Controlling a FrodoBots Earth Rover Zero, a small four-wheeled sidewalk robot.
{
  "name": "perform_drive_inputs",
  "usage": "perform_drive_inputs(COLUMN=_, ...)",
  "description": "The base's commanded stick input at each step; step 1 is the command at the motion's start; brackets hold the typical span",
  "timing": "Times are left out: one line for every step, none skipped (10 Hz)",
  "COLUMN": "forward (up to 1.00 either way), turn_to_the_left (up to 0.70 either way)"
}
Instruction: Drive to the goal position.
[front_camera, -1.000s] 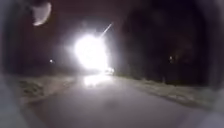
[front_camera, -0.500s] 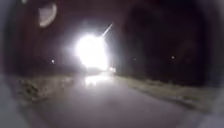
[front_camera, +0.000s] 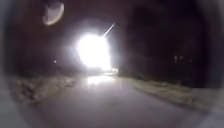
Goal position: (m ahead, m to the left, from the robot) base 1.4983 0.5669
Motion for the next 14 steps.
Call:
perform_drive_inputs(forward=1.0, turn_to_the_left=0.11)
perform_drive_inputs(forward=1.0, turn_to_the_left=0.1)
perform_drive_inputs(forward=1.0, turn_to_the_left=0.1)
perform_drive_inputs(forward=1.0, turn_to_the_left=0.1)
perform_drive_inputs(forward=1.0, turn_to_the_left=0.1)
perform_drive_inputs(forward=1.0, turn_to_the_left=0.09)
perform_drive_inputs(forward=1.0, turn_to_the_left=0.09)
perform_drive_inputs(forward=1.0, turn_to_the_left=0.08)
perform_drive_inputs(forward=1.0, turn_to_the_left=0.08)
perform_drive_inputs(forward=1.0, turn_to_the_left=0.07)
perform_drive_inputs(forward=1.0, turn_to_the_left=0.06)
perform_drive_inputs(forward=1.0, turn_to_the_left=0.05)
perform_drive_inputs(forward=1.0, turn_to_the_left=0.05)
perform_drive_inputs(forward=1.0, turn_to_the_left=0.05)
